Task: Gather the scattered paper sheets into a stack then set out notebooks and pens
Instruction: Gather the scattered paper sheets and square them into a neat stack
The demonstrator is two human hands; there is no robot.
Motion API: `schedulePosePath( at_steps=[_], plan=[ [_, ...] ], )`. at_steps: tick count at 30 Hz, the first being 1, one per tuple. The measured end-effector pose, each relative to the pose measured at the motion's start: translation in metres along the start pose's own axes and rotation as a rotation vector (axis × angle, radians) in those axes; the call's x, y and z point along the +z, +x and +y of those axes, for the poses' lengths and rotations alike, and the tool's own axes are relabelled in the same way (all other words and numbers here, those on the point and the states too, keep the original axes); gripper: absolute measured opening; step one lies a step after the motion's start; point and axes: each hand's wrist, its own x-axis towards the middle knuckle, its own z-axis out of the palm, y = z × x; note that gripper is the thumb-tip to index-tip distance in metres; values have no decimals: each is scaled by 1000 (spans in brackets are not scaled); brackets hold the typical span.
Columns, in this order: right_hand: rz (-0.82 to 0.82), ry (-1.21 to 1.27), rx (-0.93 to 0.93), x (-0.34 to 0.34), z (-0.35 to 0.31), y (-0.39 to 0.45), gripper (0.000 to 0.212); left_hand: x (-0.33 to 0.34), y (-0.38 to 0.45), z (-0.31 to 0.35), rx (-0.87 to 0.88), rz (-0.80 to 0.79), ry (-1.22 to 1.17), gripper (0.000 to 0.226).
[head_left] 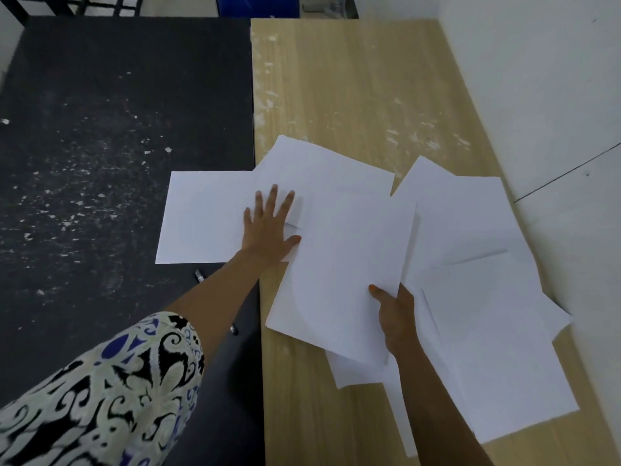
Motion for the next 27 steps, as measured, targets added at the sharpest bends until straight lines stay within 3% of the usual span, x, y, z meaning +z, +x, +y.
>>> schedulePosePath(
  at_steps=[9, 14, 18, 22, 27],
  plan=[
    [19, 45, 53, -28, 16, -5, 25, -7, 12, 15, -32, -33, 424, 79],
    [-10, 72, 45, -26, 21, -11, 28, -10, -8, 8, 69, 57, 512, 48],
    [-29, 38, 38, -24, 20, -13, 31, -17, -22, 2, -50, 113, 360, 40],
    [-17, 43, 31, -19, 22, -18, 35, -17, -36, -3, -234, 360, -65, 32],
    [2, 63, 64, -8, 29, -27, 37, -14, -61, -6, -245, 530, -256, 26]
  ],
)
